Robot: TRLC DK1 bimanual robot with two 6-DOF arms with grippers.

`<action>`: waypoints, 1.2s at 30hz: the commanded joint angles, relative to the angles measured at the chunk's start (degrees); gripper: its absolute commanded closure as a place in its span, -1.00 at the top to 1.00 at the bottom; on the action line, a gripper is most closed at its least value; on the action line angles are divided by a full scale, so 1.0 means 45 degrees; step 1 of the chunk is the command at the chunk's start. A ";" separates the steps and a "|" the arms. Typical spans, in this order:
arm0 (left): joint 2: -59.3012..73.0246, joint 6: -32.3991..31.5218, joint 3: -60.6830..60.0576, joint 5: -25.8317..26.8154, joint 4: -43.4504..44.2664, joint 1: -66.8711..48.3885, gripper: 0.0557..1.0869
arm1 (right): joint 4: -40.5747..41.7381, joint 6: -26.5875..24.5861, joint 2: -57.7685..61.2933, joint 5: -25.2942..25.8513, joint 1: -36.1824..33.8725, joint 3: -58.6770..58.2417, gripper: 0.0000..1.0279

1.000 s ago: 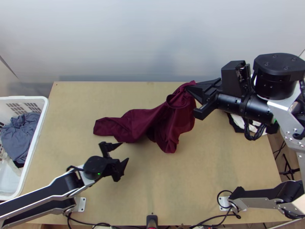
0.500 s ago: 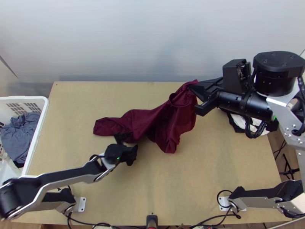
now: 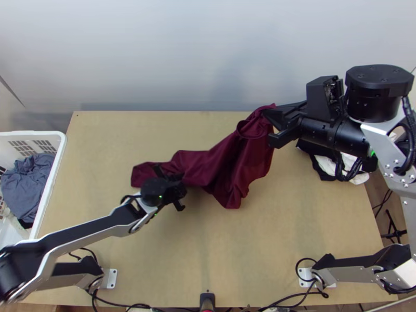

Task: Fold the t-shirt

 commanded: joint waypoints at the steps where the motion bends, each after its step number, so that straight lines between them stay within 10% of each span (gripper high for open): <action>1: -0.3219 -0.1362 0.1673 0.0660 -0.4679 -0.0348 -0.93 | 0.0032 -0.0373 -0.0010 0.0006 -0.0525 -0.0228 -0.94; 14: -0.3492 -0.6245 1.3665 0.1343 -1.4269 -0.2164 -0.93 | 0.0071 -0.1018 -0.0303 -0.0170 -0.1443 -0.0228 -0.94; 20: -0.1148 -0.7788 1.5306 0.7105 -1.5031 0.5883 -0.93 | 0.0305 -0.0959 0.0088 -0.0365 -0.1541 -0.0228 -0.94; 25: 0.0961 -0.7514 1.3939 0.8511 -1.5402 0.9047 -0.92 | 0.0423 -0.0940 0.0381 -0.0424 -0.1522 -0.0228 -0.94; 27: 0.1625 -0.7280 1.3197 0.8609 -1.5675 0.9535 -0.56 | 0.0423 -0.0920 0.0498 -0.0483 -0.1502 -0.0287 -0.94; 30: 0.2309 -0.6713 1.1966 0.8609 -1.6105 0.9789 0.92 | 0.0403 -0.0920 0.0635 -0.0502 -0.1404 -0.0521 -0.94; 36: 0.4477 -0.6870 1.1283 0.8609 -1.5734 1.0746 0.91 | 0.0520 -0.0725 0.0830 -0.0502 -0.1033 -0.1263 -0.94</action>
